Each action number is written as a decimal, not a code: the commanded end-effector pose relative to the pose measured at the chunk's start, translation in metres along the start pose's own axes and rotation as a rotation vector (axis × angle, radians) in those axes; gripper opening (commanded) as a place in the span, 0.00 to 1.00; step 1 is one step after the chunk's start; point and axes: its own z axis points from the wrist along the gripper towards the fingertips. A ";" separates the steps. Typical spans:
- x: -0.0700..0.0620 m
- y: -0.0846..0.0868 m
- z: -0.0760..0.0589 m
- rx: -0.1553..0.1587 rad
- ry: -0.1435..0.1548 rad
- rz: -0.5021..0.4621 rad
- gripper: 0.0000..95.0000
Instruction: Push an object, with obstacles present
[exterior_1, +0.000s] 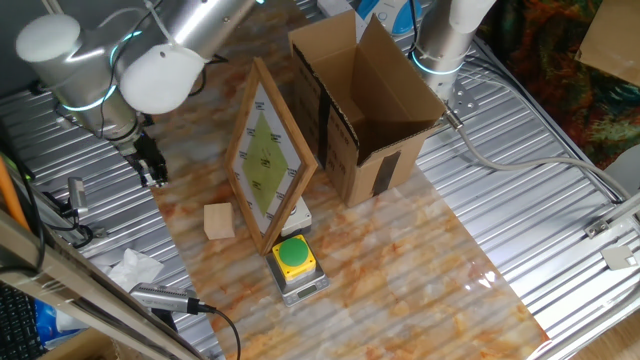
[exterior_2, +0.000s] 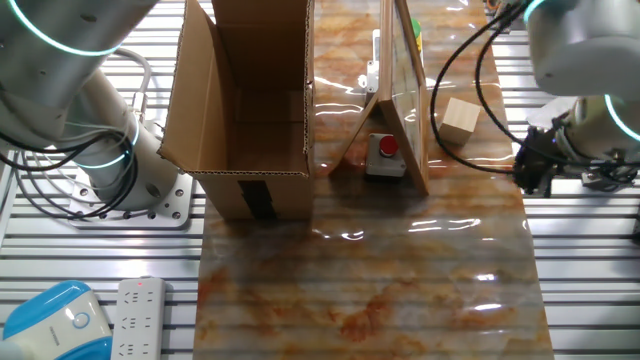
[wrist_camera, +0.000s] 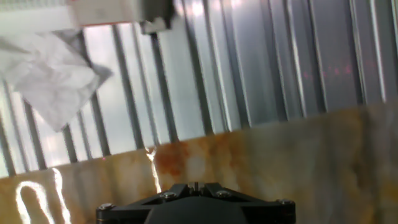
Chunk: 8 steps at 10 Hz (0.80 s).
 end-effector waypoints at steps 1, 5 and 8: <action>0.010 0.002 0.002 -0.006 0.002 0.027 0.00; 0.019 0.006 0.007 -0.003 0.001 0.028 0.00; 0.022 0.023 0.013 -0.007 0.005 0.027 0.00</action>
